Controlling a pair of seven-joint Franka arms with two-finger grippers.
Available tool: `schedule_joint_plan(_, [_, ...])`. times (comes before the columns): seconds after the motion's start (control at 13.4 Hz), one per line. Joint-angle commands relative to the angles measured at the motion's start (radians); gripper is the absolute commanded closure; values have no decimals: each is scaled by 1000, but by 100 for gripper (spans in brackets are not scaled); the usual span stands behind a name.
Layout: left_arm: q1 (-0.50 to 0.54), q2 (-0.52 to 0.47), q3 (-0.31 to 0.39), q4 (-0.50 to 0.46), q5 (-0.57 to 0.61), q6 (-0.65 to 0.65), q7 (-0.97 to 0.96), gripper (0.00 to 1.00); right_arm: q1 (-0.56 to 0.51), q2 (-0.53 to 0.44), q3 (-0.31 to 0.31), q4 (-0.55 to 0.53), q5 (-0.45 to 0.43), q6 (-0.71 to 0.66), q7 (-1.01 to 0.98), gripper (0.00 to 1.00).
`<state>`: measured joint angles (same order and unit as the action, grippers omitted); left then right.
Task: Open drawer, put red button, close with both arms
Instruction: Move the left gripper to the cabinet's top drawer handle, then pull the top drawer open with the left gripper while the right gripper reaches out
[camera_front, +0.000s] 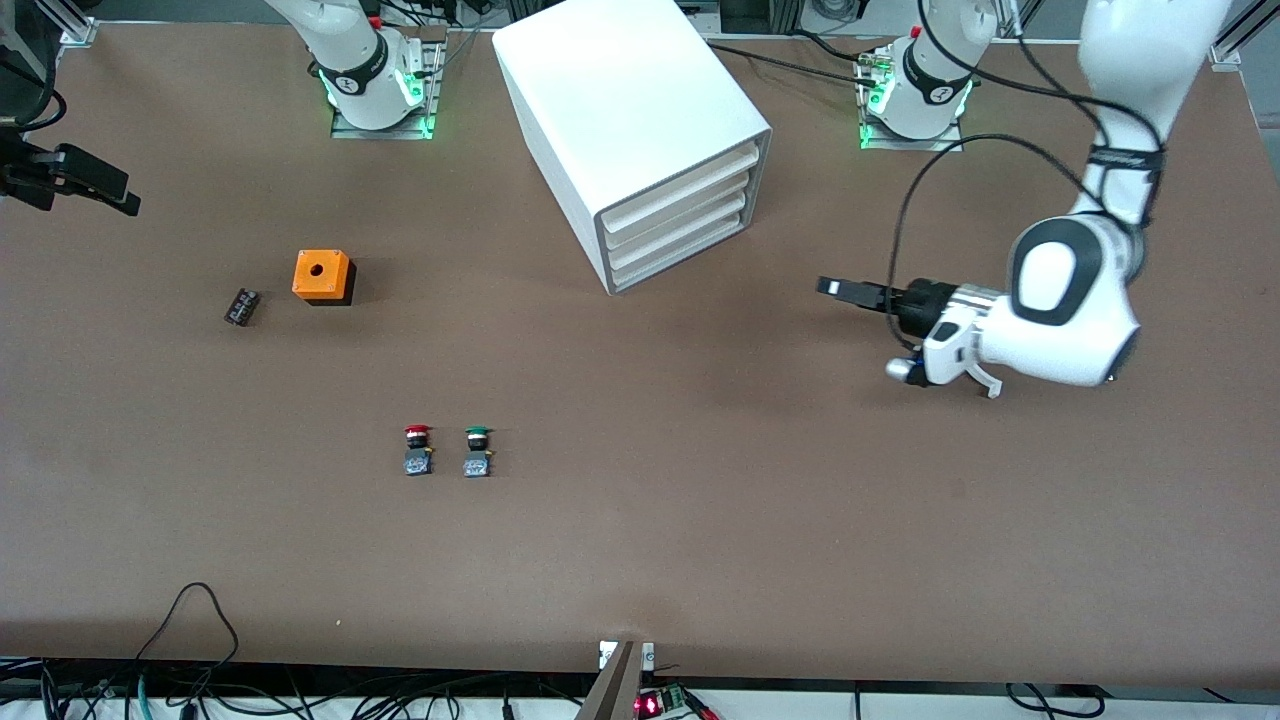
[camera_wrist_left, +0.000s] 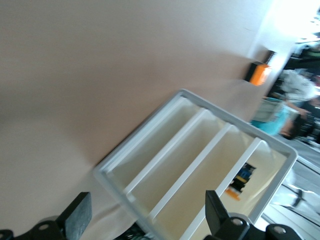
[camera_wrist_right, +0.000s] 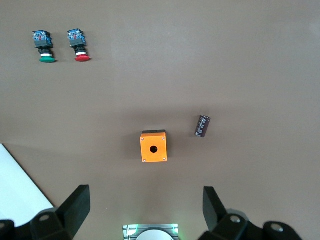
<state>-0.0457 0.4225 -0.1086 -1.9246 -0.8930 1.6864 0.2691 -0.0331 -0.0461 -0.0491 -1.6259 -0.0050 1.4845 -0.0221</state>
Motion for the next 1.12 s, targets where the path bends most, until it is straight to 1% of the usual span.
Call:
schedule_joint_plan(0.0, [-17, -2, -74, -103, -110, 96, 93, 0, -1, 0, 0, 14, 0, -6, -5, 0])
schedule_joint_plan(0.07, [-23, 7, -100, -117, -115, 117, 107, 0, -1, 0, 0, 14, 0, -6, -5, 0])
schedule_joint_plan(0.3, [-54, 28, -144, -151, -124, 141, 108, 0, -1, 2, 0, 14, 2, -3, -5, 0])
schedule_joint_plan(0.6, [-62, 30, -216, -198, -179, 147, 108, 1, -8, 31, -1, 14, 5, 13, -4, 0])
schedule_joint_plan(0.82, [-68, 32, -265, -234, -223, 217, 108, 4, -10, 51, -1, 15, 0, 20, -18, 0])
schedule_joint_plan(0.9, [-69, 33, -285, -250, -230, 254, 108, 10, -10, 54, -1, 14, -7, 19, -19, 0])
schedule_joint_plan(0.97, [-71, 35, -307, -258, -243, 288, 108, 30, -8, 70, -1, 15, -7, 22, -21, 0])
schedule_joint_plan(1.05, [-75, 35, -315, -266, -244, 314, 111, 69, -7, 84, 0, 18, -4, 17, -19, 0])
